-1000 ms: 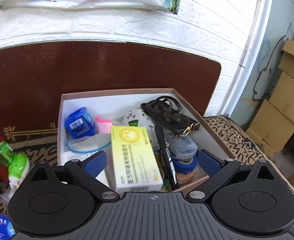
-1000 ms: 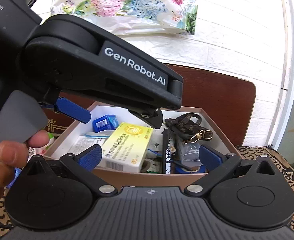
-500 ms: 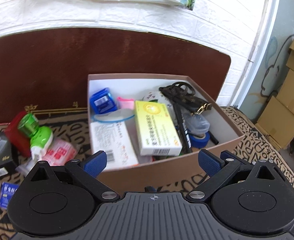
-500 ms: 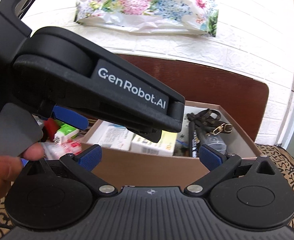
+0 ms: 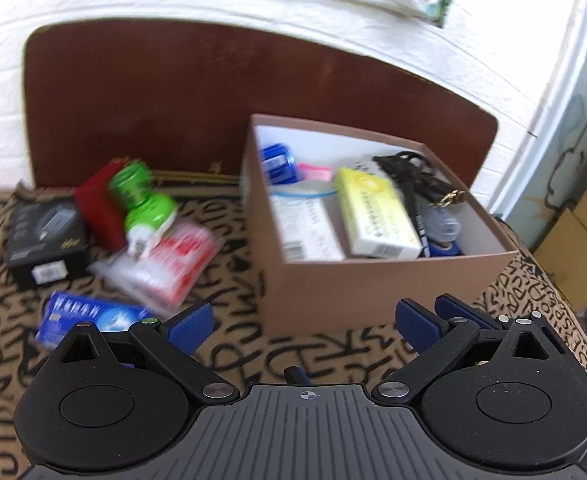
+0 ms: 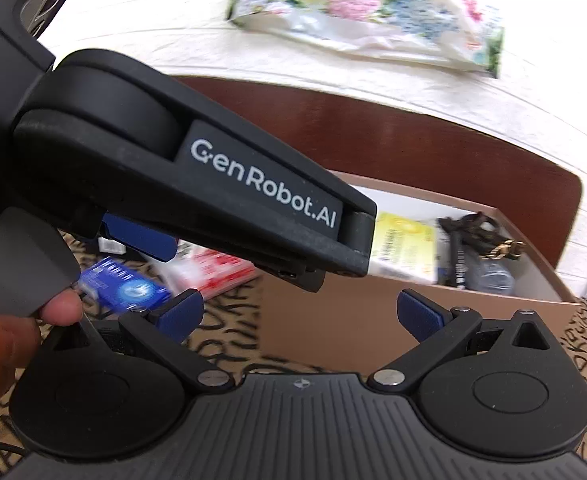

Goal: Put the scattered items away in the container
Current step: 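Open the right gripper and withdraw it toward the blue medicine box, then lower the right gripper over the blue medicine box and grasp it, then lift the blue medicine box with the right gripper and lower it into the cardboard box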

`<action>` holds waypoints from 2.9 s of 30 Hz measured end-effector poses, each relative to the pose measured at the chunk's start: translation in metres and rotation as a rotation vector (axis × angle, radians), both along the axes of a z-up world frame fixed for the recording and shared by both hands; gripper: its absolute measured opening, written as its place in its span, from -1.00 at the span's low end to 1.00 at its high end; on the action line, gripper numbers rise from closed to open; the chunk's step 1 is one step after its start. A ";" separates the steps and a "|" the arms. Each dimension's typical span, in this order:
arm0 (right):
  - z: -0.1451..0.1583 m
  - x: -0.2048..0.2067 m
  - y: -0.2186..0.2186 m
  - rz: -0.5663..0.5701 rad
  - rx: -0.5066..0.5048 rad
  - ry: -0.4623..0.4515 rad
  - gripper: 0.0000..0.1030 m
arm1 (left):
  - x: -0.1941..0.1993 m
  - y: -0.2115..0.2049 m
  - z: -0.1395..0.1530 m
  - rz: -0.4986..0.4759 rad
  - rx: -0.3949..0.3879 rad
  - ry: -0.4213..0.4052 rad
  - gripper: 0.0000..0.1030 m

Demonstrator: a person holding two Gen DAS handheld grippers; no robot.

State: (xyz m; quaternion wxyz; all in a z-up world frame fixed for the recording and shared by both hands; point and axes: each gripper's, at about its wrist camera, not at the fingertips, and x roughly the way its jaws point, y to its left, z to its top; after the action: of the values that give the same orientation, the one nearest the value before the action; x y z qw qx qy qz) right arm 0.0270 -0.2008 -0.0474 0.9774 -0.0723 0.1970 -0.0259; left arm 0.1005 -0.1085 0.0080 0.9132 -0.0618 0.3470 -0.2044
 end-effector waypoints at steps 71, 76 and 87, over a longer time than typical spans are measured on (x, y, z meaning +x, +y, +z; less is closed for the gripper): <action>-0.073 0.037 0.127 0.335 -0.048 0.278 0.21 | 0.060 0.118 -0.088 0.280 0.028 0.300 0.59; -0.073 0.020 0.131 0.354 -0.061 0.270 0.19 | 0.053 0.111 -0.085 0.290 0.077 0.319 0.32; -0.067 0.031 0.121 0.318 0.072 0.293 0.34 | 0.055 0.114 -0.082 0.257 0.079 0.366 0.43</action>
State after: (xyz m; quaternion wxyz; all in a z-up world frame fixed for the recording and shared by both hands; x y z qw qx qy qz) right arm 0.0576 -0.0794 -0.1146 0.9320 -0.0704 0.3238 0.1466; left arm 0.1552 0.0051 -0.0742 0.8552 -0.1057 0.5041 -0.0581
